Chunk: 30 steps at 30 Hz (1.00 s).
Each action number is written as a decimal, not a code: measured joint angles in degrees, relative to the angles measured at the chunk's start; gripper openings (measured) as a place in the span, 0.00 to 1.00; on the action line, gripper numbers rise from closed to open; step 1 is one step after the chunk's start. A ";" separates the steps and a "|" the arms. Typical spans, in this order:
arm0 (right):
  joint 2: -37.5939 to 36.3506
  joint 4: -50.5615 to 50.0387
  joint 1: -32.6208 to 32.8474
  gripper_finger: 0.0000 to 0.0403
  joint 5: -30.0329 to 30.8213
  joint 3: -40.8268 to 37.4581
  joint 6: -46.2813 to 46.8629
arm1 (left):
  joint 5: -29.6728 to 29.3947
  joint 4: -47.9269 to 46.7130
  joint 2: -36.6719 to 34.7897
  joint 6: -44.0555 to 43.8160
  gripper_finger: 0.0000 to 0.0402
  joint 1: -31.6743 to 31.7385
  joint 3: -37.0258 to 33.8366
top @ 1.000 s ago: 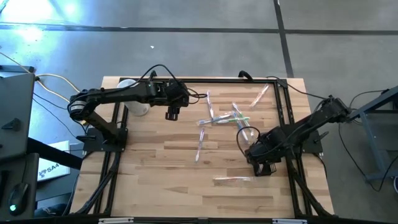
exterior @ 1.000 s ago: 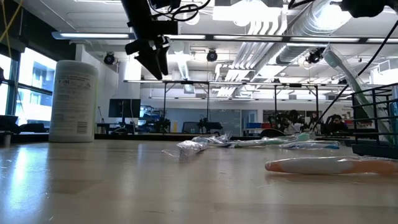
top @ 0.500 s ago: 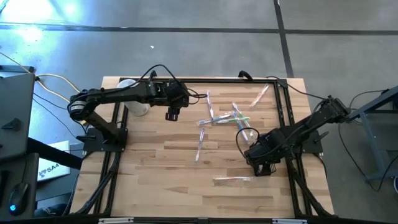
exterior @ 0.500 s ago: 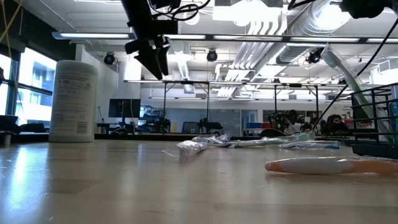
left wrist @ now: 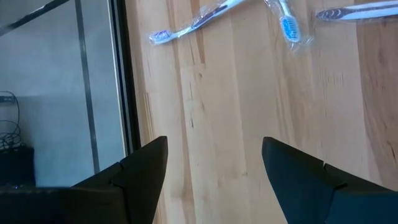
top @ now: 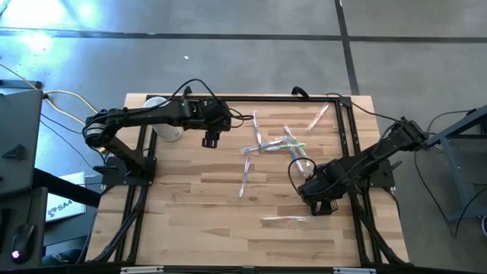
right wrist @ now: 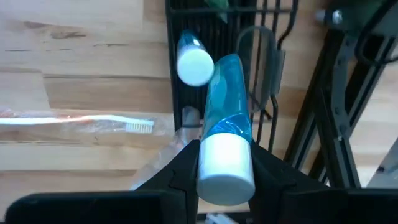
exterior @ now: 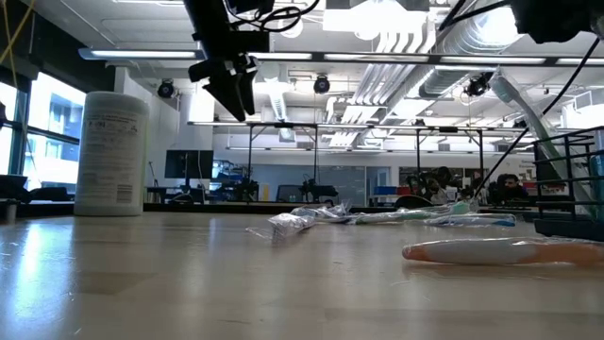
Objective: Pick & Place toothbrushing station
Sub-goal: Put the blue mouthwash bottle into the black mesh organizer
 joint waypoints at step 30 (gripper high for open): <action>-0.06 4.81 0.10 0.21 -1.88 -4.42 -3.27 | 0.07 -0.54 0.00 -0.03 0.64 0.00 0.00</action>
